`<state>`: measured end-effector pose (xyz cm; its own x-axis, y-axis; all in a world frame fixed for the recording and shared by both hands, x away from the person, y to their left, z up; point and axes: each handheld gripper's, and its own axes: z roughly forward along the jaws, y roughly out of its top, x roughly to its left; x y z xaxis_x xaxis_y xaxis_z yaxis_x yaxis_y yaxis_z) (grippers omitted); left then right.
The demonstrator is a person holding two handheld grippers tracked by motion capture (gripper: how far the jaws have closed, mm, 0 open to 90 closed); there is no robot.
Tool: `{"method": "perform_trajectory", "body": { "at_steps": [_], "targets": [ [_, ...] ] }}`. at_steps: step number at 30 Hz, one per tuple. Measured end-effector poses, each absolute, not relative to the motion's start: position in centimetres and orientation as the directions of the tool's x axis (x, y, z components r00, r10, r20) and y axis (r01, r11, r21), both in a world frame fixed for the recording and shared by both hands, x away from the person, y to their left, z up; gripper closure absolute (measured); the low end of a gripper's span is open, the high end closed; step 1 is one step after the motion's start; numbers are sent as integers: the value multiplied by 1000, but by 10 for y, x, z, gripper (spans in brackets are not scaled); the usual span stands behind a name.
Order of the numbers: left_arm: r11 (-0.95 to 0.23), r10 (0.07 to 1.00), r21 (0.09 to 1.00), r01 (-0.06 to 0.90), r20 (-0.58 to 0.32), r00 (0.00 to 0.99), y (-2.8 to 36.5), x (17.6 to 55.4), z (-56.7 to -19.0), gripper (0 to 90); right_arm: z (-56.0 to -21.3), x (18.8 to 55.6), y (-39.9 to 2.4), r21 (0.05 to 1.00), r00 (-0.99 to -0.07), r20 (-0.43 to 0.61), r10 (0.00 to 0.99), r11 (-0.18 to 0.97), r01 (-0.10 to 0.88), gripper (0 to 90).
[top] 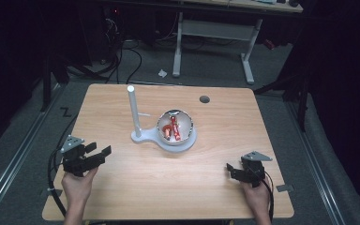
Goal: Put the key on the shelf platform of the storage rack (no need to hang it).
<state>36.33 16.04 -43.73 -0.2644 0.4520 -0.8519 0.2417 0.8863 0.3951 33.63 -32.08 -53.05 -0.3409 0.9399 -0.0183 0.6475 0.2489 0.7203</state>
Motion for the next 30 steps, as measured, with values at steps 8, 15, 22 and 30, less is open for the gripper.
{"method": "perform_trajectory", "body": {
  "at_steps": [8, 15, 22, 30],
  "targets": [
    [879, 462, 398, 263, -845, -269, 157, 363, -446, 352, -530, 336, -321, 720, -340, -17, 940, 247, 648, 290],
    [878, 463, 386, 283, -835, -296, 150, 364, -455, 350, -531, 336, -321, 722, -344, -21, 939, 252, 645, 290],
    [867, 481, 399, 297, -826, -295, 147, 364, -464, 348, -531, 336, -321, 721, -341, -17, 940, 248, 647, 290],
    [857, 501, 418, 302, -814, -295, 136, 364, -474, 348, -531, 336, -321, 721, -341, -17, 940, 248, 648, 290]
  ]
}}
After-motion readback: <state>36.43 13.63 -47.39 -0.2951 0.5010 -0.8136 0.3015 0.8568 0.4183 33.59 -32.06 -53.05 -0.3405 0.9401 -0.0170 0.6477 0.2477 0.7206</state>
